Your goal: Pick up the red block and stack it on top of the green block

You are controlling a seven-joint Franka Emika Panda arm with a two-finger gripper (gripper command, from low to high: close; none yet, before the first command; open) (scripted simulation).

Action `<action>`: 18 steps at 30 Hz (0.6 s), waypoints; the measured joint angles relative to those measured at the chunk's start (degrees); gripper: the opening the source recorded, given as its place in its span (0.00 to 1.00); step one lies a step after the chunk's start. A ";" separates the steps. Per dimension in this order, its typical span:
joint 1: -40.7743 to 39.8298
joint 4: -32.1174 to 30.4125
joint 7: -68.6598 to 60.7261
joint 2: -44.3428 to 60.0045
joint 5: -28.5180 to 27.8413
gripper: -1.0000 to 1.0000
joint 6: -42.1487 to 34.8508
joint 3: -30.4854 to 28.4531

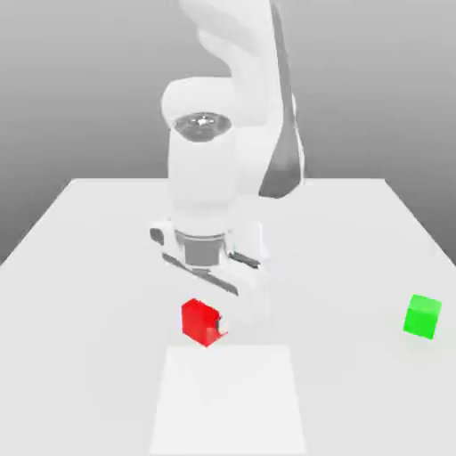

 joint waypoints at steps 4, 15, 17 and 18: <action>10.44 3.07 -2.24 0.66 0.27 0.00 -2.35 5.99; 35.38 10.17 -4.66 7.00 -2.68 0.00 -3.56 14.90; 35.66 10.48 -1.67 11.15 -6.89 0.00 -0.04 12.61; 36.43 10.63 -0.12 13.25 -9.06 0.00 1.77 11.25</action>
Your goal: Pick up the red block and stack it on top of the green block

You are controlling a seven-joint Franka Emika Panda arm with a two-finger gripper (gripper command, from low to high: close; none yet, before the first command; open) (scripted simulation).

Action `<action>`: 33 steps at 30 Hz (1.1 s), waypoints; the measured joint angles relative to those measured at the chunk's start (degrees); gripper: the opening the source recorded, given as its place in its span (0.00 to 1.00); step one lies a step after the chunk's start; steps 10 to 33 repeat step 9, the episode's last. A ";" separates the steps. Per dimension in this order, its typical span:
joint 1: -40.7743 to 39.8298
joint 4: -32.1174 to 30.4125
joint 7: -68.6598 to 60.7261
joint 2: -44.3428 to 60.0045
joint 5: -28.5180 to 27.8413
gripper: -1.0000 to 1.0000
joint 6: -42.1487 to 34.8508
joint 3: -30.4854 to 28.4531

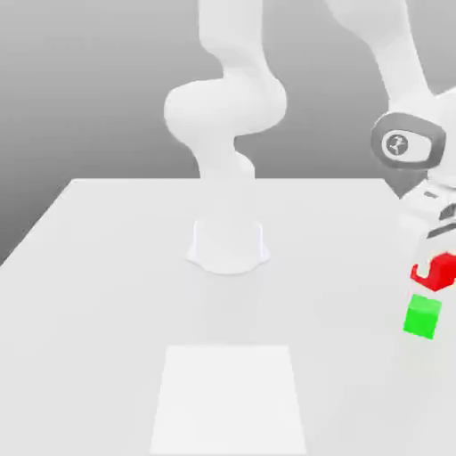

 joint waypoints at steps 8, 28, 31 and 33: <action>0.51 0.08 0.76 1.12 -1.07 1.00 0.93 -0.87; 0.22 -0.02 -0.41 -0.33 0.55 1.00 -0.32 -0.25; 0.22 -0.02 -0.41 -0.33 0.55 1.00 -0.32 -0.25; 0.22 -0.02 -0.41 -0.33 0.55 1.00 -0.32 -0.25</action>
